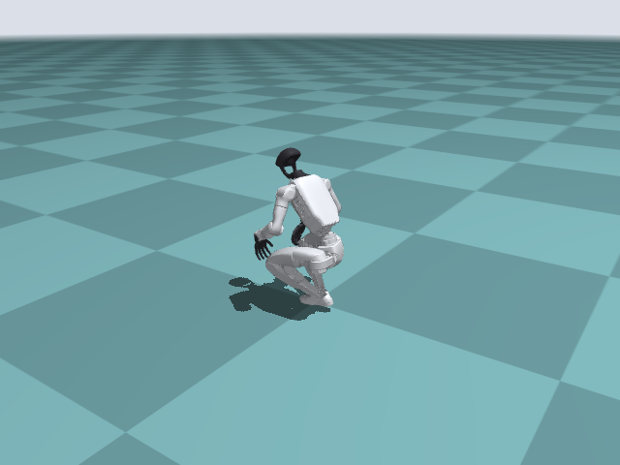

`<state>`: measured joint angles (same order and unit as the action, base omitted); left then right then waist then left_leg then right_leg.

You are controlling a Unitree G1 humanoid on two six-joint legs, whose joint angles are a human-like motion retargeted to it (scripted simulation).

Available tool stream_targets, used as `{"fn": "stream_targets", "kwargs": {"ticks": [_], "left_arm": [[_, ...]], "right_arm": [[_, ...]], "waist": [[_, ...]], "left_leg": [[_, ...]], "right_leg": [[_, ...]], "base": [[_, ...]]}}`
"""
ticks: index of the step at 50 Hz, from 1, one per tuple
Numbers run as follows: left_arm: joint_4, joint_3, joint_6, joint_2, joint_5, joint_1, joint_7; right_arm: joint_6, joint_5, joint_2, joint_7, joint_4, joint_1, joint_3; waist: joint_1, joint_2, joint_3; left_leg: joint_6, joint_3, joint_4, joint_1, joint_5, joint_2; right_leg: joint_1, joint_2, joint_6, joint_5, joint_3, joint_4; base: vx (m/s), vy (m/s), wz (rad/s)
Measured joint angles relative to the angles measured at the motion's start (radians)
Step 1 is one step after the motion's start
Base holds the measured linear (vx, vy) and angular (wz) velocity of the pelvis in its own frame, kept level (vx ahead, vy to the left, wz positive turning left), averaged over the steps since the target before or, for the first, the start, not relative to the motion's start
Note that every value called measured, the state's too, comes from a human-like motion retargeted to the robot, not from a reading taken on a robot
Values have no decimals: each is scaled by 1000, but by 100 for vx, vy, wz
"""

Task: Upper body actions

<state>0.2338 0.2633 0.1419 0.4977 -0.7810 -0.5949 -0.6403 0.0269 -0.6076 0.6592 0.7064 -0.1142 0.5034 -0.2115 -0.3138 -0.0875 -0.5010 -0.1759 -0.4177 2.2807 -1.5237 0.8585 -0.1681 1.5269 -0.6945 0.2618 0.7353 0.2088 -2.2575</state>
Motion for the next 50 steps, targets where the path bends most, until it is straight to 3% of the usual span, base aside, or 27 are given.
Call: {"fn": "stream_targets", "kwargs": {"ticks": [8, 15, 20, 25, 30, 40, 50], "left_arm": [[65, -18, 23, 1, -24, -45, 12], [250, -15, 40, -35, -81, -60, 98], [422, -12, 54, -76, -178, -55, 304], [477, -71, -19, -86, -350, 15, 580], [591, -112, -47, -98, -273, 91, 756], [799, -136, -165, -125, -337, 222, 699], [1027, -136, -169, -211, -334, 399, 625]], "right_arm": [[24, -8, -61, -56, -98, 38, 34], [72, 2, -147, -217, -353, 71, 40], [53, 3, -215, -455, -533, 87, 43], [40, -93, -244, -634, -534, 8, 49], [90, -39, -282, -821, -569, -107, 23], [144, 28, -357, -760, -857, -311, 33], [103, -35, -413, -725, -1137, -459, 51]], "waist": [[3, 13, 10], [19, 39, 116], [21, 85, 200], [28, 134, 240], [90, 150, 309], [163, 139, 374], [208, 94, 469]], "left_leg": [[-1, 10, -106, 9, -49, -12], [26, 58, -328, 19, -147, -12], [73, 116, -536, 70, -226, -12], [122, 184, -742, 192, -288, -13], [162, 254, -954, 312, -350, 58], [171, 312, -1462, 707, -507, 124], [160, 322, -1906, 1082, -684, 185]], "right_leg": [[-5, -4, 0, -23, 16, 67], [-7, 18, 0, -84, 51, 241], [-27, 45, 0, -125, 49, 392], [-140, 88, 0, -153, 76, 564], [-270, 207, -4, -209, 134, 798], [-665, 334, -155, -335, 163, 1294], [-1059, 451, -227, -519, 229, 1771]], "base": [[2, 3, 1], [-9, -8, 13], [-11, -13, 13], [-7, -14, -12], [-4, -11, -62], [12, -1, -32], [25, -1, -19]]}}
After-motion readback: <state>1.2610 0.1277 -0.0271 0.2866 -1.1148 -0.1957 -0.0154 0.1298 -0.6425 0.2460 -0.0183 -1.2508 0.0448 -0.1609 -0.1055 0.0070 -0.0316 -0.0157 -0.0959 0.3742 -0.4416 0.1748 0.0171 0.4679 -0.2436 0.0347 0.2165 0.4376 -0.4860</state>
